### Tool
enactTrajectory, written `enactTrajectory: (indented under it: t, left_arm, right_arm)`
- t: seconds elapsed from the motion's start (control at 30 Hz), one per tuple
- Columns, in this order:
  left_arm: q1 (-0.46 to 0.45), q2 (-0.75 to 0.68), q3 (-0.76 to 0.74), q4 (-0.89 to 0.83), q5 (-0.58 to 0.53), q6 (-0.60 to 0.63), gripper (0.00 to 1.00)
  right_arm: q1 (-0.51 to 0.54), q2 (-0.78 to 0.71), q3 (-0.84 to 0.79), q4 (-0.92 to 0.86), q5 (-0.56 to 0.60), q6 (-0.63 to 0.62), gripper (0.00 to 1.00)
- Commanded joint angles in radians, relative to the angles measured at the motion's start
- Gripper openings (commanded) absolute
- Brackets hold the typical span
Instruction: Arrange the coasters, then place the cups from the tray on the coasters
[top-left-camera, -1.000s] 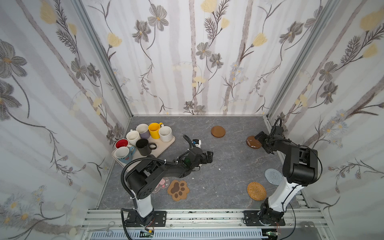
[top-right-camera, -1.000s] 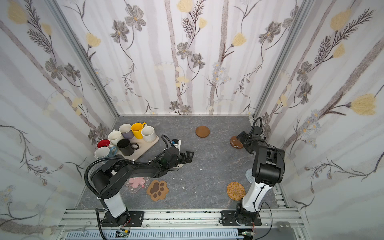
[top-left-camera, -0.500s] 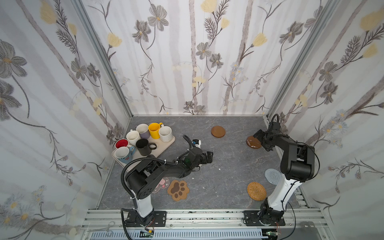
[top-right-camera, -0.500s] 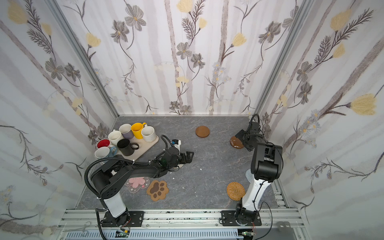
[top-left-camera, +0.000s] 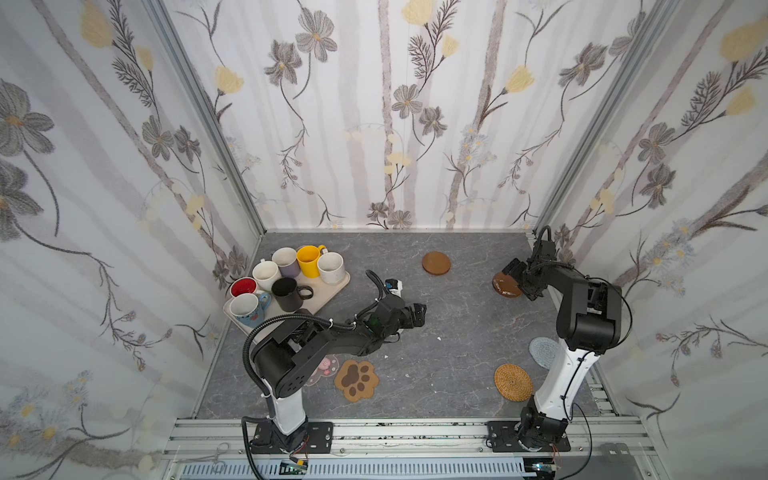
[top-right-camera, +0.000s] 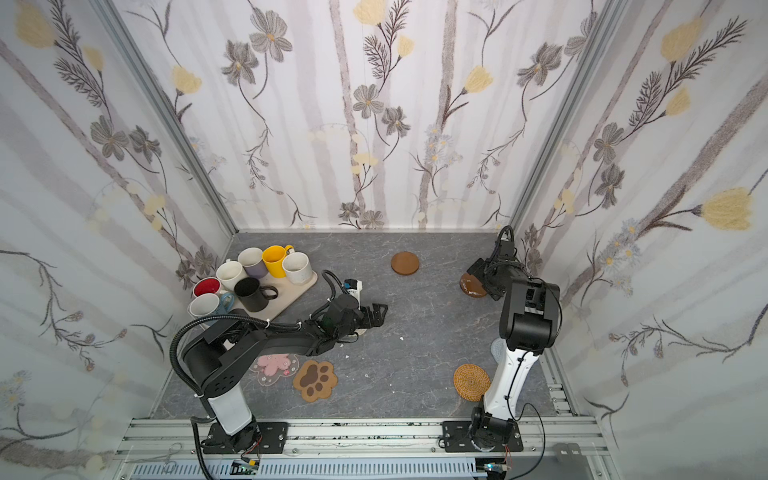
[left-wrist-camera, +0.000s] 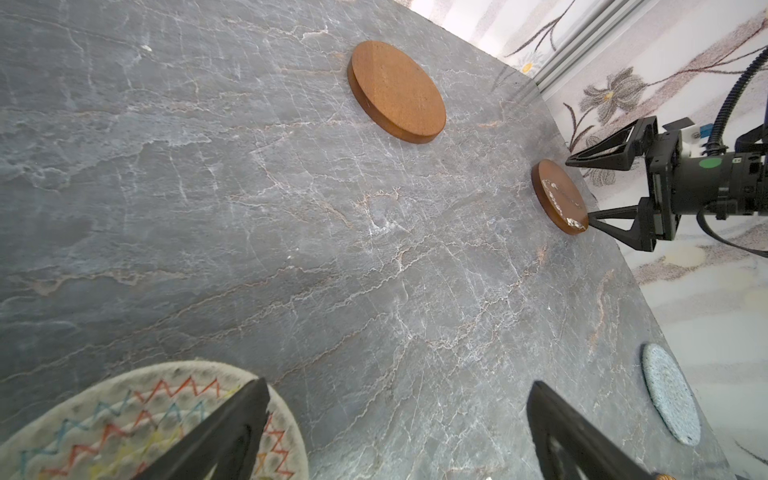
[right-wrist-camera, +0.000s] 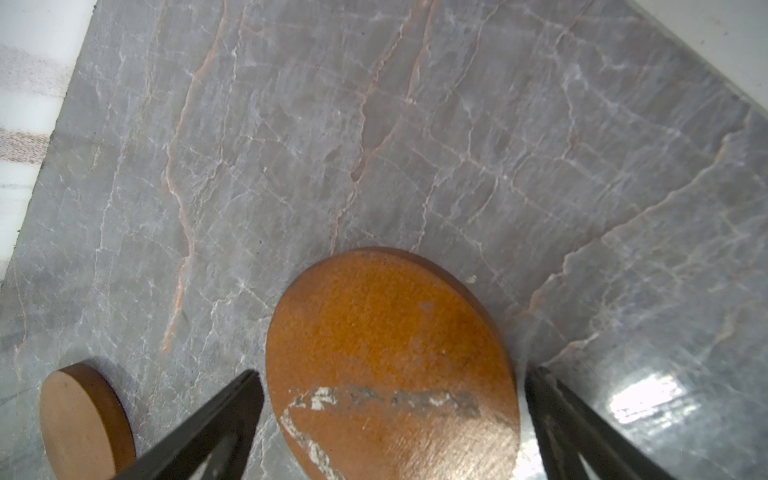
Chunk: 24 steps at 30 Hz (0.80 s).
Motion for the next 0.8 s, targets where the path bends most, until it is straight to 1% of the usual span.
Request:
enactTrajectory:
  t: [0.0, 0.17, 0.43, 0.57, 0.77]
  left_arm:
    - [0.0, 0.007, 0.005, 0.029, -0.001, 0.001, 1.0]
    - [0.002, 0.013, 0.008, 0.029, 0.001, 0.001, 1.0]
    - [0.011, 0.02, 0.008, 0.03, 0.005, -0.003, 1.0]
    - [0.013, 0.027, 0.011, 0.03, 0.013, -0.008, 1.0]
    - [0.014, 0.03, 0.012, 0.03, 0.014, -0.007, 1.0]
  right_arm:
    - [0.007, 0.022, -0.002, -0.025, -0.033, 0.006, 1.0]
    - [0.017, 0.039, 0.013, -0.015, -0.04, 0.001, 1.0]
    - [0.076, 0.07, 0.059, -0.032, -0.064, -0.027, 1.0]
    - [0.102, 0.071, 0.095, -0.08, -0.008, -0.042, 1.0]
    - [0.108, 0.059, 0.129, -0.129, -0.012, -0.069, 1.0]
